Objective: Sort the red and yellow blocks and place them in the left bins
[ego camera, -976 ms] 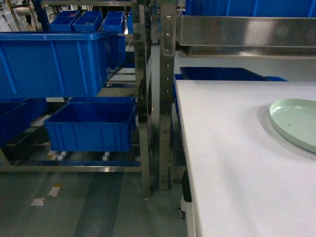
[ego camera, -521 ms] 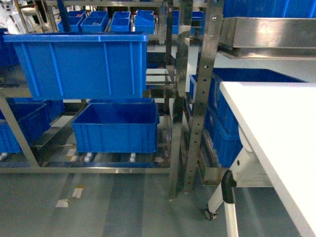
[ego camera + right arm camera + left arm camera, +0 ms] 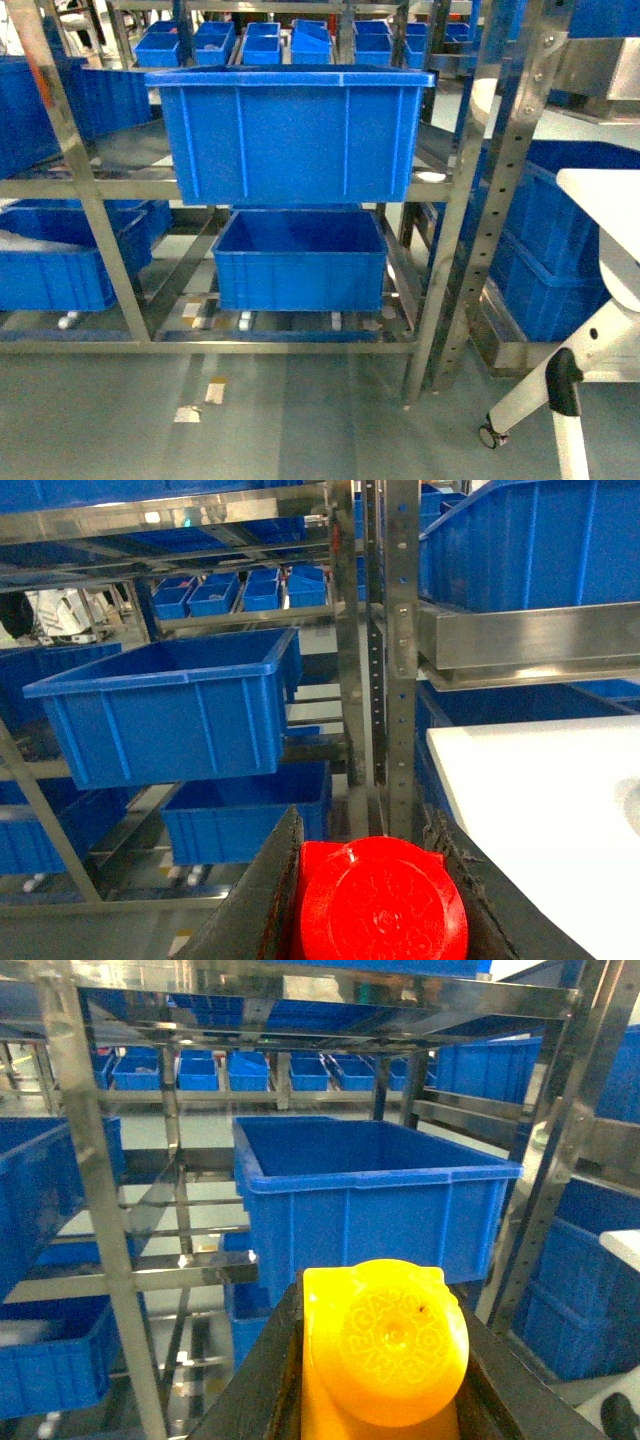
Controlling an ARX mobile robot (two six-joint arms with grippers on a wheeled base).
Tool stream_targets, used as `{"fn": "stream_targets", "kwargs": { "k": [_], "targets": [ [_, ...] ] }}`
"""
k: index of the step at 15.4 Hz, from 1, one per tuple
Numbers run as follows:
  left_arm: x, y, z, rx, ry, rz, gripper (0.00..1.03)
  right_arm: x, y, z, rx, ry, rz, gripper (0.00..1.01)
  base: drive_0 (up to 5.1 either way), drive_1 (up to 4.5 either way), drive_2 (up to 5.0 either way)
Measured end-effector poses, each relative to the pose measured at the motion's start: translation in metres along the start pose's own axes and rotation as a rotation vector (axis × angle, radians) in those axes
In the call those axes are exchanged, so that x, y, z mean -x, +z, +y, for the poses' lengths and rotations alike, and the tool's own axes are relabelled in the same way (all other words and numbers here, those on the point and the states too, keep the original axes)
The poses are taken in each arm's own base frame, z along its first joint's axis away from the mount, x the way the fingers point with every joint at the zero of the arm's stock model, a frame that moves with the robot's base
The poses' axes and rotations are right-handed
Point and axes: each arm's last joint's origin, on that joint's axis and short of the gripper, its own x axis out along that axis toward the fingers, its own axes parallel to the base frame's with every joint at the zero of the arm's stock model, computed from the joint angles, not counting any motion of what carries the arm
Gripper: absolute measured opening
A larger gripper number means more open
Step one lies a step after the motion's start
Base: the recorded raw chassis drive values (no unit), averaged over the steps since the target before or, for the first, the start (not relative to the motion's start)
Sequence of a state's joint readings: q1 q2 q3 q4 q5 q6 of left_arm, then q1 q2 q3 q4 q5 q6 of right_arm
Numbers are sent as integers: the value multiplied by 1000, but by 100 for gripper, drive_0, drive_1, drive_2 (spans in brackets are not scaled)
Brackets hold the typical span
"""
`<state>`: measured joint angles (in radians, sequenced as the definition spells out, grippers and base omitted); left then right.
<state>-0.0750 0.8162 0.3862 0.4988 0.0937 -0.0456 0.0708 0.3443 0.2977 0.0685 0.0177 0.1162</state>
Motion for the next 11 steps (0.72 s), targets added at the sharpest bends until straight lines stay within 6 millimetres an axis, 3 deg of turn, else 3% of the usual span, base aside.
{"fn": "stream_targets", "kwargs": {
  "k": [11],
  "targets": [
    [0, 0, 0, 0, -1, -1, 27, 0, 0, 0, 0, 0, 2, 29, -495, 250, 250]
  ]
}}
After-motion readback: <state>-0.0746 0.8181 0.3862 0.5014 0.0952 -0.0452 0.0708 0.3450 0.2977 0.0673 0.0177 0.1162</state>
